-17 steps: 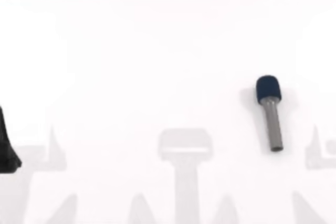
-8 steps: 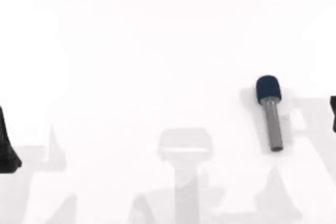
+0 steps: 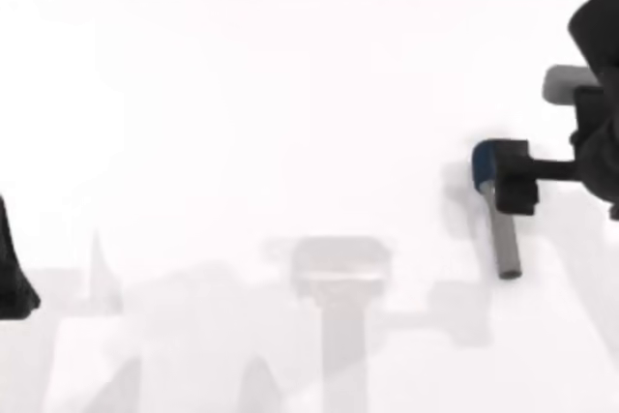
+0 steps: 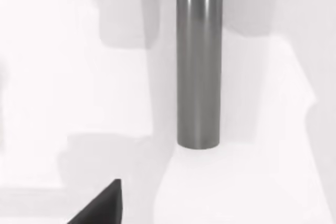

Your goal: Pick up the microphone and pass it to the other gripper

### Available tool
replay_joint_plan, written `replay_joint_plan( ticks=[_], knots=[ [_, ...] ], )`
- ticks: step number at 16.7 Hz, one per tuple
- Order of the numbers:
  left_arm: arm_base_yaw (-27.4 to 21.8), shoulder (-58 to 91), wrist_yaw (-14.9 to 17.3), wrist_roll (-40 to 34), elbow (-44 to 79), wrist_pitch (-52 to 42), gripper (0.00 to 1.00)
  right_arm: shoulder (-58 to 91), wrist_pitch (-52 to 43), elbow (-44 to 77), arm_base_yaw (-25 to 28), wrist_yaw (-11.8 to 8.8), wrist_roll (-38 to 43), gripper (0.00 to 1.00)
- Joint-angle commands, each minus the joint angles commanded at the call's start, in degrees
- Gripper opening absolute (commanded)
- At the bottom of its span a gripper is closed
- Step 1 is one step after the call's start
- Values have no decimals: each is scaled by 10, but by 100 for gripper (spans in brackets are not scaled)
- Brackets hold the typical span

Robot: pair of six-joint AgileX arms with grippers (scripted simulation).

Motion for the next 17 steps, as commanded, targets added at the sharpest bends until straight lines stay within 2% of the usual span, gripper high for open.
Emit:
replay_joint_plan(
  ticks=[5, 10, 14, 17],
  knots=[
    [0, 0, 0, 0, 0, 0, 100, 123, -64, 96, 31, 2, 33, 100],
    [0, 0, 0, 0, 0, 0, 100, 134, -70, 106, 34, 2, 36, 100],
    [0, 0, 0, 0, 0, 0, 100, 145, -47, 92, 31, 2, 35, 100],
    [0, 0, 0, 0, 0, 0, 100, 180, 21, 62, 30, 2, 34, 100]
  ],
)
